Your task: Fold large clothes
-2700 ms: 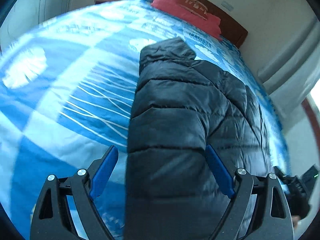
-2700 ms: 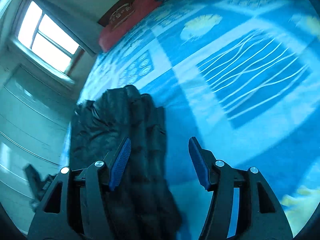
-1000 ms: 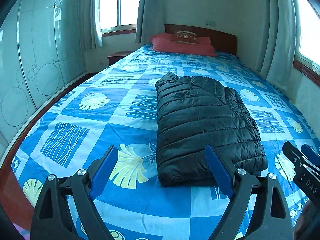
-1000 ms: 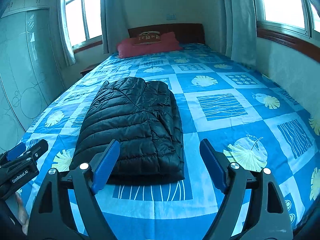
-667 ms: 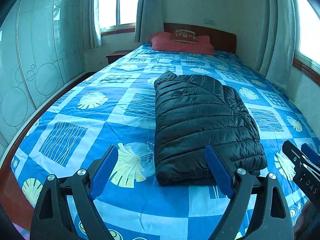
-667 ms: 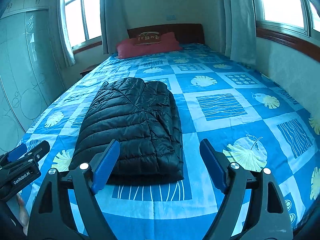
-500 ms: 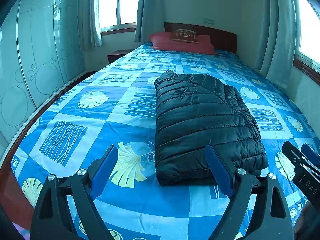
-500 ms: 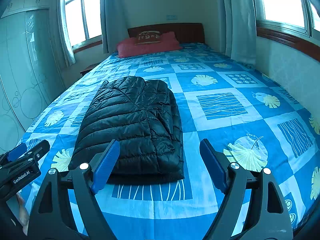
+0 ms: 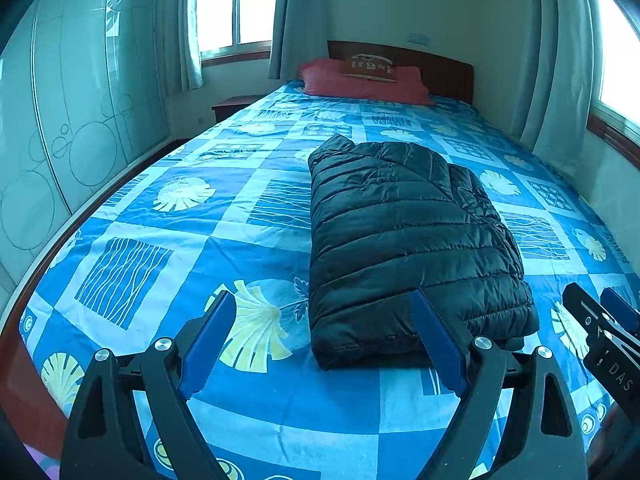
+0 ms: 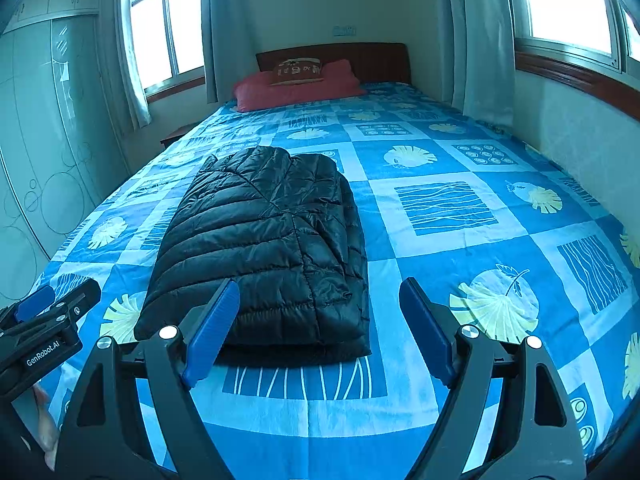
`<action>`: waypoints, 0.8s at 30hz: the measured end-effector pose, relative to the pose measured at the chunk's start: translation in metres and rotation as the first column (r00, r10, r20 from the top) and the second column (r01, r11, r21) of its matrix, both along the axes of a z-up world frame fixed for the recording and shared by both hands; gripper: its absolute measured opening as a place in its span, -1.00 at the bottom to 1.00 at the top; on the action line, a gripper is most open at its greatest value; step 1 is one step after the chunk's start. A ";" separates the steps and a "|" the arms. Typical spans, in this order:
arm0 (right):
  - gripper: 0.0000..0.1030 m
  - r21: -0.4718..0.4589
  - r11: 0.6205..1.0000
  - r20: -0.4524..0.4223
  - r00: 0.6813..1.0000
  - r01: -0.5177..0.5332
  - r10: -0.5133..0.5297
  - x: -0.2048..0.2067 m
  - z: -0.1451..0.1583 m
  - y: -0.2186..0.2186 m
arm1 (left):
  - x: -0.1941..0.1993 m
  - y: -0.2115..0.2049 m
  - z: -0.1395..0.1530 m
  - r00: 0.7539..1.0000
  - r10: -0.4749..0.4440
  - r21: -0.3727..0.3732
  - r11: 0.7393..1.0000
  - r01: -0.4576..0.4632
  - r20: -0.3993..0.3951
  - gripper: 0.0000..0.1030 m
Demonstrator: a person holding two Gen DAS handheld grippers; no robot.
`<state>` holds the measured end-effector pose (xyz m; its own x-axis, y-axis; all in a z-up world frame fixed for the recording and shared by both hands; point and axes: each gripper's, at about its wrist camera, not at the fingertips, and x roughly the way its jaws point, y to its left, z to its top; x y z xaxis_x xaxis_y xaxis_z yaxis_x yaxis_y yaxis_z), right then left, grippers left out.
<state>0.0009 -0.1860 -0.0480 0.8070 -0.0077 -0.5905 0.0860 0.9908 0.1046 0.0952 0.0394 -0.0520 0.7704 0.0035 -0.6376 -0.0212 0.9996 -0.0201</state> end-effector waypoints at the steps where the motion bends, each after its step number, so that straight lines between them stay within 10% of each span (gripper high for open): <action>1: 0.59 0.000 1.000 -0.001 1.000 -0.001 0.001 0.000 -0.001 0.001 | 0.000 0.000 -0.001 1.000 0.002 0.002 1.000 -0.002 -0.002 0.71; 24: 0.59 -0.002 1.000 0.001 1.000 -0.007 0.007 0.000 0.000 0.002 | -0.001 -0.003 0.005 1.000 0.019 0.021 1.000 -0.019 0.019 0.71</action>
